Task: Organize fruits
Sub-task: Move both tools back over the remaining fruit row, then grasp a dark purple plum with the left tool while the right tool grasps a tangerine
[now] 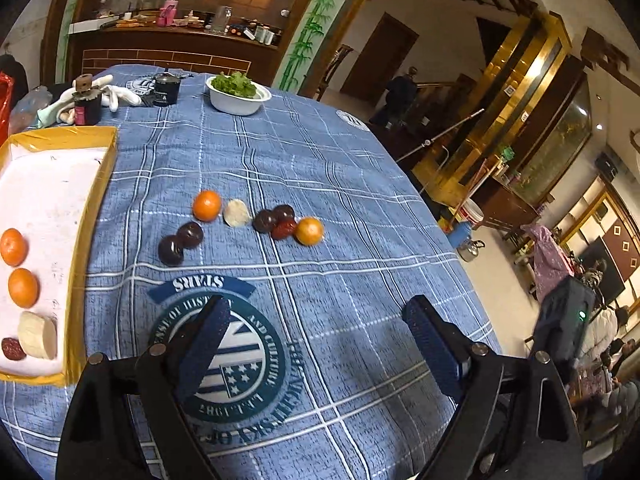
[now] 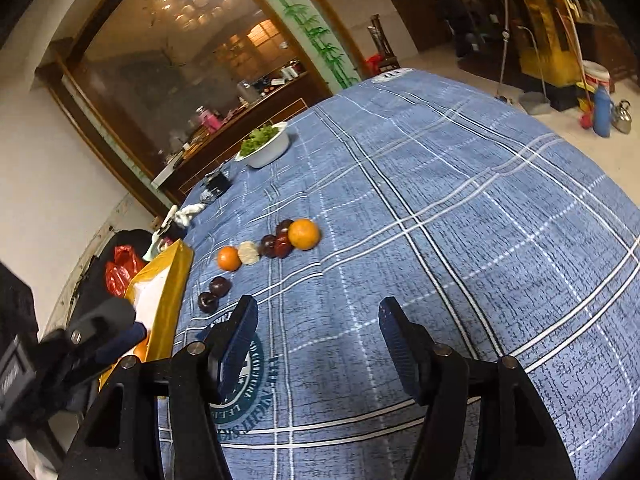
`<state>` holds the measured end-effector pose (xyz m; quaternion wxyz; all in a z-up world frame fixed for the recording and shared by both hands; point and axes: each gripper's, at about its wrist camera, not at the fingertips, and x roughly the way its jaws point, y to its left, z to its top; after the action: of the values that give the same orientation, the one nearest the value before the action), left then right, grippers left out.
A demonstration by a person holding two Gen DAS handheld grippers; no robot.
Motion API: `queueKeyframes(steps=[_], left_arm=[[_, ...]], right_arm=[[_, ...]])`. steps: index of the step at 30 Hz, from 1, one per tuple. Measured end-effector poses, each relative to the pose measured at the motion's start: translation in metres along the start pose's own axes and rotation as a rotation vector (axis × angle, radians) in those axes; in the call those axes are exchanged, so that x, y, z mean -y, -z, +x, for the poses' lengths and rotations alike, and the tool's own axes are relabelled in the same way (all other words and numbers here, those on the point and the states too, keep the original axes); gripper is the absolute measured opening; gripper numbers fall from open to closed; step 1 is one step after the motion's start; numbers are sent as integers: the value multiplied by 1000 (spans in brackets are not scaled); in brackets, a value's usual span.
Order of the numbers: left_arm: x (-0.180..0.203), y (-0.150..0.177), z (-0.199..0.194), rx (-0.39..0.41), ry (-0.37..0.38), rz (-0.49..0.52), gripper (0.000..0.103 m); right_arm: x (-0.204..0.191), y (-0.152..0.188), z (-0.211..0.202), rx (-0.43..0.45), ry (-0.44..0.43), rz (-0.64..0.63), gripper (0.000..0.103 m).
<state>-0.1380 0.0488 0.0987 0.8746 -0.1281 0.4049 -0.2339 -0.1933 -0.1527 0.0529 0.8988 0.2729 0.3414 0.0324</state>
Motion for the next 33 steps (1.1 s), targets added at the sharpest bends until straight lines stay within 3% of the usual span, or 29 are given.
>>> queueKeyframes(steps=[4,10,14,23,27,28,30,32,33], left_arm=[[-3,4,-5,6,-4,-4,89],[-13,0,-6,-1,-77,3,89],[-18,-5,0,-11,-96,13,89],[-42,-20,29,-39,-145,-32,89],[-47,-20,53,-77,-144,-21,89],[-47,-20,58,-85,-146,-20,88],[-50,-21,65,-95,-144,-23,70],[-56,-25,71,-104,-148,-37,59],[-60,-27,72,-102,-159,-48,59]], right_arm=[[-5,5,8,-28,-32,-20,69],[-26,11,27,-65,-71,-99,69],[-26,3,33,-69,-59,-137,69],[32,-63,31,-20,12,-101,68],[47,-86,50,-45,29,-94,66],[46,-89,58,-57,26,-96,64],[40,-92,78,-100,3,-110,59],[27,-89,102,-160,-29,-138,59],[21,-86,110,-182,-39,-152,59]])
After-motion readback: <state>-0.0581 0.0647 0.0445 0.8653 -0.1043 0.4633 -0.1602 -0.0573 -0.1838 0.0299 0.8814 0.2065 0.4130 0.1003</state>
